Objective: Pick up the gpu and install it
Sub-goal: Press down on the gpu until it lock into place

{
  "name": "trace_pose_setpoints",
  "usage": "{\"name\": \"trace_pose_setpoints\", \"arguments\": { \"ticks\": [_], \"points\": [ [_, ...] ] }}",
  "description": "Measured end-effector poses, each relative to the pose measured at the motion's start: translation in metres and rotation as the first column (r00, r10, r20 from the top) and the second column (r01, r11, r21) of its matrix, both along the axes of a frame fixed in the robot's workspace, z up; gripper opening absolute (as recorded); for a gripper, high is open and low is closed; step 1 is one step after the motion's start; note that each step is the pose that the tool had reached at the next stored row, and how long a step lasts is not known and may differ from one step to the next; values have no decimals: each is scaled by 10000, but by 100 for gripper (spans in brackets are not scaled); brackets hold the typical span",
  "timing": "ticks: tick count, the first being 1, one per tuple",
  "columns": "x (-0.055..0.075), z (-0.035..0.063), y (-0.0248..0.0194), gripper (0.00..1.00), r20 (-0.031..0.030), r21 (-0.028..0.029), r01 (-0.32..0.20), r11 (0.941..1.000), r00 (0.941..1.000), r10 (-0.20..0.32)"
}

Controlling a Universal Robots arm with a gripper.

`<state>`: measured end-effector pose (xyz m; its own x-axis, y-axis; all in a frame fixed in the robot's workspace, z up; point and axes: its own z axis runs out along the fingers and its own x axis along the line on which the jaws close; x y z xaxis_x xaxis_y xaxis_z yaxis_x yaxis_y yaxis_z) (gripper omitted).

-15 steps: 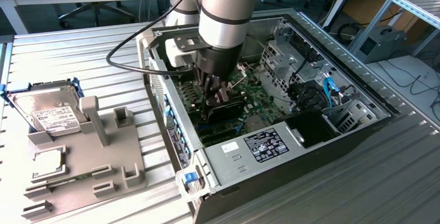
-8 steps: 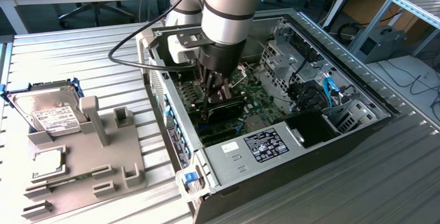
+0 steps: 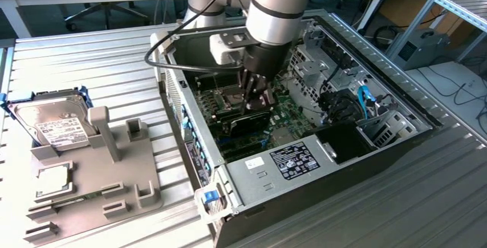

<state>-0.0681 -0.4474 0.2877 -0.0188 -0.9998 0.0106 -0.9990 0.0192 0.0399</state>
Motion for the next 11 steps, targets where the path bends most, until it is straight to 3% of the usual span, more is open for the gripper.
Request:
{"name": "trace_pose_setpoints", "arguments": {
  "ticks": [6, 11],
  "points": [
    [180, 28, -1, 11, -58, -2, -1, 10000, 10000, 1],
    [218, 76, 2, 11, -62, -1, -1, 10000, 10000, 1]
  ]
}}
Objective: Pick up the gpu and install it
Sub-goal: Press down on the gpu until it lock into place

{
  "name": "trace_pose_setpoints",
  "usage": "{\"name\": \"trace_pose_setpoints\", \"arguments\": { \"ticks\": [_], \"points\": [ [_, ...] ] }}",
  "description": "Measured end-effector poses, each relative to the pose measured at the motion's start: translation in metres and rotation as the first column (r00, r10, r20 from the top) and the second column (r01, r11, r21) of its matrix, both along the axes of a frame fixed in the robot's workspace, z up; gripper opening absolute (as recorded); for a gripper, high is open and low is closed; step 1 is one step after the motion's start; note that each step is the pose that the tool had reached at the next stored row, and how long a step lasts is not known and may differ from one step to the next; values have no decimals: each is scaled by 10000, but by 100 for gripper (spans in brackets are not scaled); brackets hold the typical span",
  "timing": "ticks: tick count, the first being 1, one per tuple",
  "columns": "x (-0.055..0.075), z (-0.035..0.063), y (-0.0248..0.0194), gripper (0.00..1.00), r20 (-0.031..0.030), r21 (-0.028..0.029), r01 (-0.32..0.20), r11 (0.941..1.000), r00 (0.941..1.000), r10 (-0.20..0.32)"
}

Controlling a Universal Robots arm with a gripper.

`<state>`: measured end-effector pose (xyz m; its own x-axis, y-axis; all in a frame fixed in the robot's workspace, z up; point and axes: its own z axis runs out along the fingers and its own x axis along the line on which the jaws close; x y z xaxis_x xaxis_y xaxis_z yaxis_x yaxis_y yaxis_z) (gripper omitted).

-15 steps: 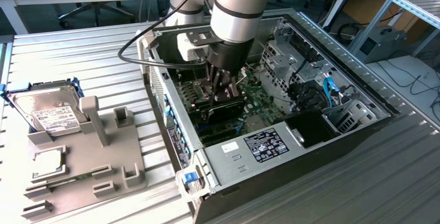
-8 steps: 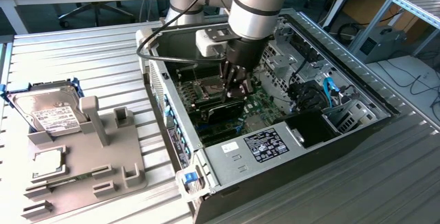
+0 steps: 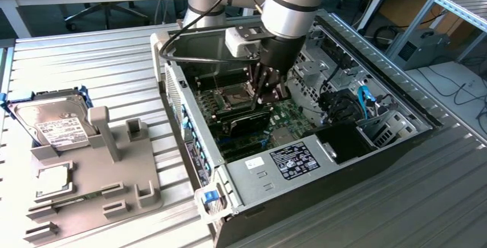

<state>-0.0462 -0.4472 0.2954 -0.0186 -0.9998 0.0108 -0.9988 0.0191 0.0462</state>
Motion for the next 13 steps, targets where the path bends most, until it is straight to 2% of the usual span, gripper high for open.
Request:
{"name": "trace_pose_setpoints", "arguments": {
  "ticks": [13],
  "points": [
    [0, 1, 0, 11, 0, -1, 1, 10000, 10000, -1]
  ]
}}
